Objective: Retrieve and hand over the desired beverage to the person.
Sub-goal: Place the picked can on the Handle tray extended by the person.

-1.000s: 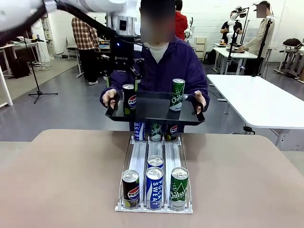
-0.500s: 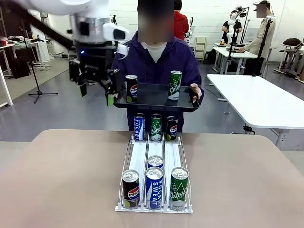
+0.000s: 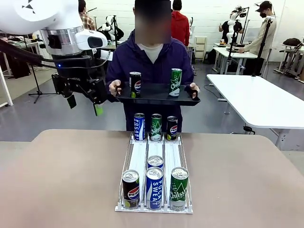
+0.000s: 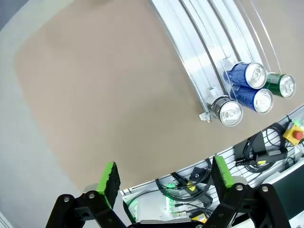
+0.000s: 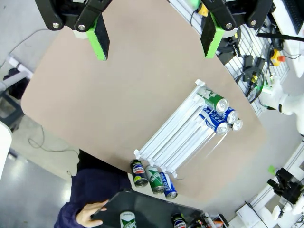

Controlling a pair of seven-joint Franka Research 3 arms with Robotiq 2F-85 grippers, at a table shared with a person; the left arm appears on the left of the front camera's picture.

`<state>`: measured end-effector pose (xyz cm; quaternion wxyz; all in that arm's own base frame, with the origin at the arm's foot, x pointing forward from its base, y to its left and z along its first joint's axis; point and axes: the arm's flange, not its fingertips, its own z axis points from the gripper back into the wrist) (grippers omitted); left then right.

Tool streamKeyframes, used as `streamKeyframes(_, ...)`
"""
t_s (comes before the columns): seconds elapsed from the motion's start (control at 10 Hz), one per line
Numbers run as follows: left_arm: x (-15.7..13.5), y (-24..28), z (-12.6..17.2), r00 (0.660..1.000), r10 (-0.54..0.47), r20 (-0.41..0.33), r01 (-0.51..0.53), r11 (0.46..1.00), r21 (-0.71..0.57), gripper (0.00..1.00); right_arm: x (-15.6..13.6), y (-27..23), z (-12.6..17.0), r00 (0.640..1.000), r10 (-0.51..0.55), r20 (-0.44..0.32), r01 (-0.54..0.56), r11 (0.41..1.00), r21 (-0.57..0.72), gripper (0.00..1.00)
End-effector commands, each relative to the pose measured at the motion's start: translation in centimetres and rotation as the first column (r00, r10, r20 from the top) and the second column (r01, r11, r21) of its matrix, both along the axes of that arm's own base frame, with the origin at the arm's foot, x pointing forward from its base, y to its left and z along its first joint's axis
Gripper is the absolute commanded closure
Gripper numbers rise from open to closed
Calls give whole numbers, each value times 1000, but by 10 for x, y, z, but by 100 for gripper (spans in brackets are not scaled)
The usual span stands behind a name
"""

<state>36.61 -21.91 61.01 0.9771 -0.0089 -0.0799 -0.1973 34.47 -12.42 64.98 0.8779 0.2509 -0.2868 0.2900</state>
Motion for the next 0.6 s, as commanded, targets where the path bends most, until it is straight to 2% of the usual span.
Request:
streamKeyframes(0.0, -1, -6, -1, 1000, -16, 1, 15, 1000, 17, 0, 1, 0, 0, 1000, 12, 10, -12, 1000, 16, 0)
streamKeyframes(0.5, -1, -6, -1, 1000, -16, 1, 15, 1000, 17, 0, 1, 0, 0, 1000, 12, 10, -12, 1000, 16, 0)
